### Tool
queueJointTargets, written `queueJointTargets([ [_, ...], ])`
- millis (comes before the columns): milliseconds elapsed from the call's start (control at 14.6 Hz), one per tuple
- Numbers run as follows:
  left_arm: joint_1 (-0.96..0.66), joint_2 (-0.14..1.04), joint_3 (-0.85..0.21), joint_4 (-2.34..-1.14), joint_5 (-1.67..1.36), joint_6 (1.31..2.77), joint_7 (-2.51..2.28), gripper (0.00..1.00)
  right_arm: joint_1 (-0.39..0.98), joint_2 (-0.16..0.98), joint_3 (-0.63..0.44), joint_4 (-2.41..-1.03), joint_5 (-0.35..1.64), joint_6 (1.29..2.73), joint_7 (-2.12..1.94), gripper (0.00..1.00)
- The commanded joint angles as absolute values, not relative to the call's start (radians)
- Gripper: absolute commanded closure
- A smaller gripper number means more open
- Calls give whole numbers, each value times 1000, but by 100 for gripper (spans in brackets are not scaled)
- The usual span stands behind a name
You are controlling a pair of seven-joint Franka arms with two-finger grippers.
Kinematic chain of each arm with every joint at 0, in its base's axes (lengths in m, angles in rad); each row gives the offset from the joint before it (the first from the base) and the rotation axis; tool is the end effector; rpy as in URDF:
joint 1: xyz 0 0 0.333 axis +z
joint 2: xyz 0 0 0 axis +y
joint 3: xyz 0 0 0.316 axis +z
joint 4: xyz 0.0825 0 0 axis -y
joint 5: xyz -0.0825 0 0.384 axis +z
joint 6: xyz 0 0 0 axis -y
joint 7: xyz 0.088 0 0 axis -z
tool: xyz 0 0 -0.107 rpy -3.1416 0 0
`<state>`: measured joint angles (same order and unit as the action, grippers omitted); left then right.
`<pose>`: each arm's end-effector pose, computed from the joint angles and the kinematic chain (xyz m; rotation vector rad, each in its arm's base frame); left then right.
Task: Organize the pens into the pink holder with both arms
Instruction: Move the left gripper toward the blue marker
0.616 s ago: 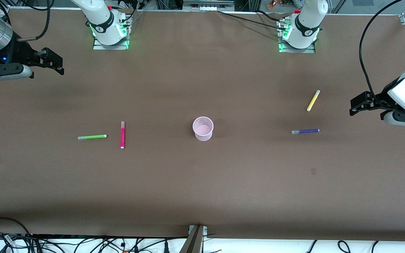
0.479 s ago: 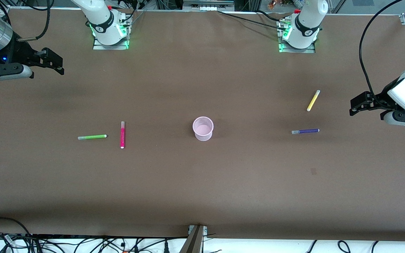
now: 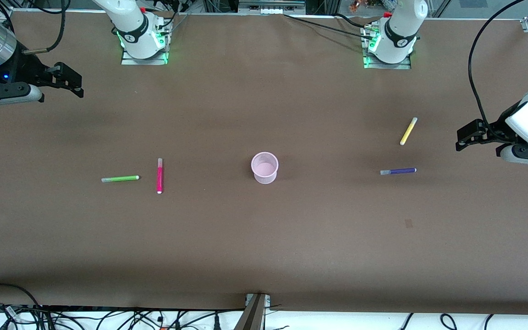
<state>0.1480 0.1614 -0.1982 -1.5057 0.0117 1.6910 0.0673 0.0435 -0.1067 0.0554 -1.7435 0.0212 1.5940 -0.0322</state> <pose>0.6119 -0.0205 0.5737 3.1163 -0.1807 0.0425 0.5175 0.0550 0.6022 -3.1204 -0.2027 0.0679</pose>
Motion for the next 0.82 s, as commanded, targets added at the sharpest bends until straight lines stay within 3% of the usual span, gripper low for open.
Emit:
queueJointTargets([
  [0,146,161,-199,-1480,5,1654,89,0,41,-120,55,-1749,25,1594,-21,0],
  [753,161,233,-190,-1497,-2,1657,621,0,41,-120,55,-1749,25,1595,-21,0],
])
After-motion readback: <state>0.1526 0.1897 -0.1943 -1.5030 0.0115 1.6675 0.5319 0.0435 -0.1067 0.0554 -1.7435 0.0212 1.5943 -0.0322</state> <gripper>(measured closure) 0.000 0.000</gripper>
